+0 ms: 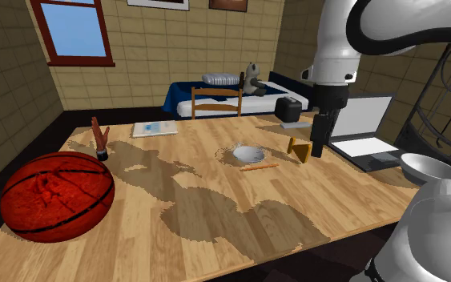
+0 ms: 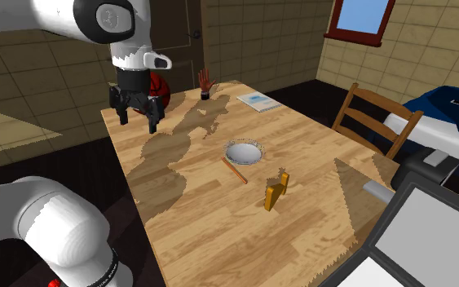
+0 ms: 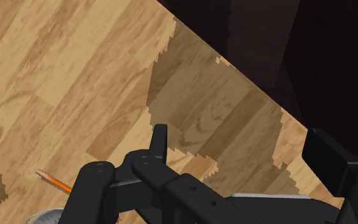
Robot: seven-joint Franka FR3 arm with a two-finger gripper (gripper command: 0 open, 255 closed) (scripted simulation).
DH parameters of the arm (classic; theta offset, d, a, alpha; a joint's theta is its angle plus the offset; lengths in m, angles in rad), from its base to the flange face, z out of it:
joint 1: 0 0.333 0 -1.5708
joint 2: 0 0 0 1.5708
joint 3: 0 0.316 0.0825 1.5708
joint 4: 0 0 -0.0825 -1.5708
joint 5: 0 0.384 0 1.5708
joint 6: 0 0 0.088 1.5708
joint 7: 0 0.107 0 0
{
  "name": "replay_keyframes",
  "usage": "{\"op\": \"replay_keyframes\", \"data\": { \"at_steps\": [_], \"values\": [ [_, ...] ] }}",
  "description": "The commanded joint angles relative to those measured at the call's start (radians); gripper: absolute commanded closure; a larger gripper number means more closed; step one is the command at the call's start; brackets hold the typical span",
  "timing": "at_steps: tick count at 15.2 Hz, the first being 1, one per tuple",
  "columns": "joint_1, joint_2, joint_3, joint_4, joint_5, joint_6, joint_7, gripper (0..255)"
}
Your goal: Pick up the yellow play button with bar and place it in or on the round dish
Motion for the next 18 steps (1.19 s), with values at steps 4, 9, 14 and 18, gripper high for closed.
{"op": "replay_keyframes", "data": {
  "at_steps": [4,9,14,18],
  "values": [
    [-0.032,0.064,-0.038,-0.006,-0.037,0.073,-0.027,0],
    [-0.081,0.187,-0.100,0.005,-0.089,0.191,-0.067,0],
    [-0.125,0.326,-0.162,0.044,-0.126,0.301,-0.103,0],
    [-0.156,0.446,-0.210,0.094,-0.143,0.379,-0.133,0]
  ]
}}
